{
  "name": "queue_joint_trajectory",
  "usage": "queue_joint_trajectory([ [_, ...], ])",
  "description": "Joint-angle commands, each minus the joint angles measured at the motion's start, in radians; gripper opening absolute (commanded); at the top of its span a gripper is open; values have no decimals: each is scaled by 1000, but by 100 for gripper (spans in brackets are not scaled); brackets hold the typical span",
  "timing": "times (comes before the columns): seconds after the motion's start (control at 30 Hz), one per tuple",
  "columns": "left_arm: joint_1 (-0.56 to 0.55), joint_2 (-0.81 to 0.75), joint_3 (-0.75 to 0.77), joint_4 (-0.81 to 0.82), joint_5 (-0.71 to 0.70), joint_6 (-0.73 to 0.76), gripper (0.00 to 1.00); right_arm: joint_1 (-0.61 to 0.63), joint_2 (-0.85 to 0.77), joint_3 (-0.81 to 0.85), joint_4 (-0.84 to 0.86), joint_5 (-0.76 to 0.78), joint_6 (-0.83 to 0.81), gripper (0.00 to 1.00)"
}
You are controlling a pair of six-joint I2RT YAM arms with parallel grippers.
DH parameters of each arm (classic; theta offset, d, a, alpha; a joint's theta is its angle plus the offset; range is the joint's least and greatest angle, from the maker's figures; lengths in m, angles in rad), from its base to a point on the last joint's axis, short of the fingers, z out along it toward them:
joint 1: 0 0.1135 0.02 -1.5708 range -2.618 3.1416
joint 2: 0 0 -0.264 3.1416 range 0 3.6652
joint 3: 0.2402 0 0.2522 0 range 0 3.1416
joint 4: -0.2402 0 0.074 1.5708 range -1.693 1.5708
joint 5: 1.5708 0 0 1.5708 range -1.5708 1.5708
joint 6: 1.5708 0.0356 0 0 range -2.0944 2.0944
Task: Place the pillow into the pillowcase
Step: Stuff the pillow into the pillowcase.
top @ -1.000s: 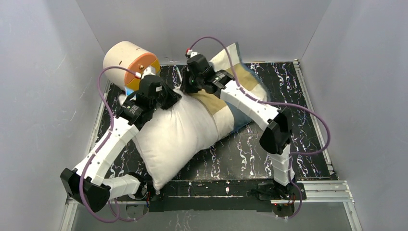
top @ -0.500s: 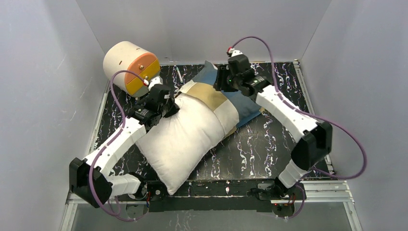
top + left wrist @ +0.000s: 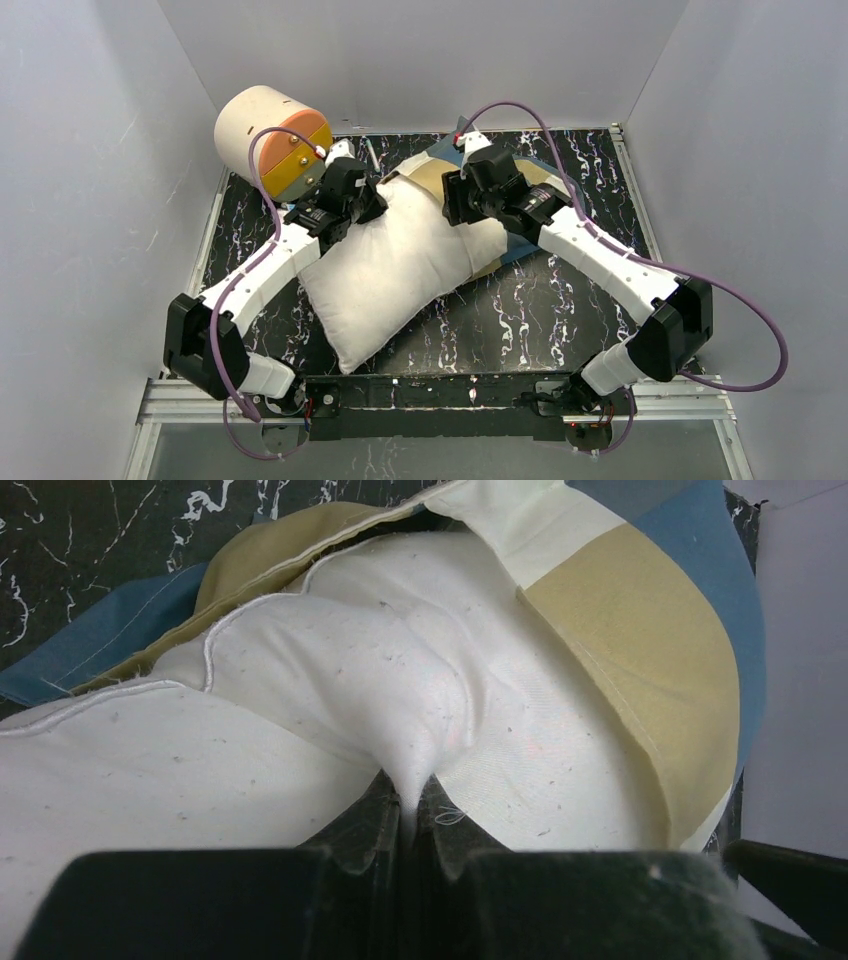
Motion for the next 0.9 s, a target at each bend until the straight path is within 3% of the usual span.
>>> queue_joint_trajectory([
  [0.0,-8,36,61,138,36,-22,0,38,-11,-10,-38,164,-18,58],
  [0.1,-8,79,68,195,55,-37,0,46,5,-29,-10,230,-32,54],
  [0.17,-8,110,76,223,73,-54,0,47,22,-41,29,297,-63,45],
  [0.37,-7,138,88,236,101,-80,0,47,103,13,69,368,-153,2],
  [0.63,-7,166,143,178,104,2,3,47,81,40,5,358,-143,4],
  [0.73,-7,174,224,38,77,100,26,47,43,-7,2,321,-129,23],
  [0.87,-9,99,198,-20,92,132,50,47,11,-63,22,321,-145,33],
])
